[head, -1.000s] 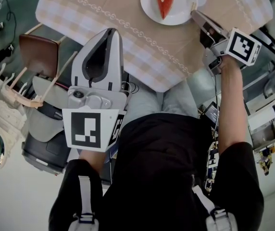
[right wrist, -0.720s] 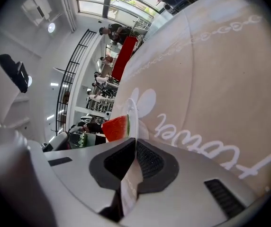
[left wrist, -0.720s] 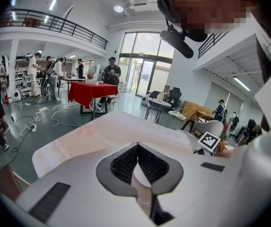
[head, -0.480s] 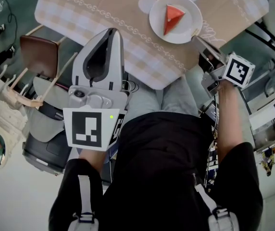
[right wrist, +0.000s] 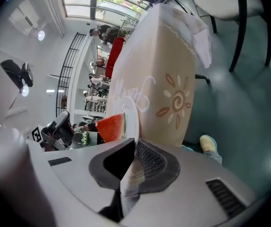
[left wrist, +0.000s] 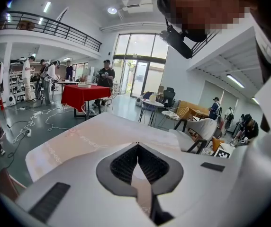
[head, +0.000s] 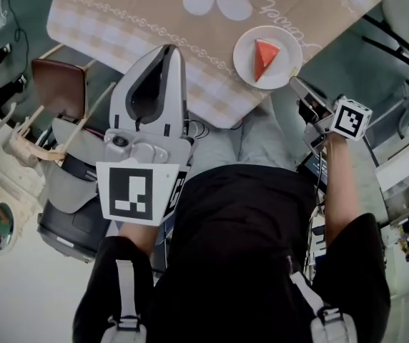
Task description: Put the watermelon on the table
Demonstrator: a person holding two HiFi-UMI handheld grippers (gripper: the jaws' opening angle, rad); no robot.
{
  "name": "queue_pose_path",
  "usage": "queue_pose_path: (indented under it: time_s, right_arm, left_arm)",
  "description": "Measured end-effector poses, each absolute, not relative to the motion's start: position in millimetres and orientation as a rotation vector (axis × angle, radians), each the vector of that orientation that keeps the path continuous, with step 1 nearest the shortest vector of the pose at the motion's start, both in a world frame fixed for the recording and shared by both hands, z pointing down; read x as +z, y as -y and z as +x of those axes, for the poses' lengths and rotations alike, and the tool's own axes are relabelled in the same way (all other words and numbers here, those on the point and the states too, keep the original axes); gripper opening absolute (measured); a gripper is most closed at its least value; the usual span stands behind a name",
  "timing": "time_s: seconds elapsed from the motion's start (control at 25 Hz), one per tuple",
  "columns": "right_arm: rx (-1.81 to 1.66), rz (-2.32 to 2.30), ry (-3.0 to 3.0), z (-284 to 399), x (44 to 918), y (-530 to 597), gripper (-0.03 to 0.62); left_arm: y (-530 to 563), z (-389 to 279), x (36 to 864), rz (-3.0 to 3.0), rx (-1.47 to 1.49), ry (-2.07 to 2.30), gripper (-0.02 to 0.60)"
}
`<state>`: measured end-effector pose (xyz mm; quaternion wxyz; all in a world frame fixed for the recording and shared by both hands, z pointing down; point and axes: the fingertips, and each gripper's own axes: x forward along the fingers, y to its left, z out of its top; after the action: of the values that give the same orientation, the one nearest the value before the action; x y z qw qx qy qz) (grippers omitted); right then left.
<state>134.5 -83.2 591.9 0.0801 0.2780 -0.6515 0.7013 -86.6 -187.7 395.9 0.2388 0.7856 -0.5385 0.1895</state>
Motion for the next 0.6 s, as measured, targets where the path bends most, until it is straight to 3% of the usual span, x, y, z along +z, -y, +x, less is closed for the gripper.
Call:
queue_pose_path:
  time_s: [0.24,0.6]
  right_arm:
    - [2.093,0.819,2.009,137,595,88,0.077]
    - [2.114,0.804,1.974,142,593,75,0.028]
  left_arm:
    - [186,-67,390,2.176,0.534,1.463,0.011]
    - [184,-54,386,2.195,0.543,1.446,0.011]
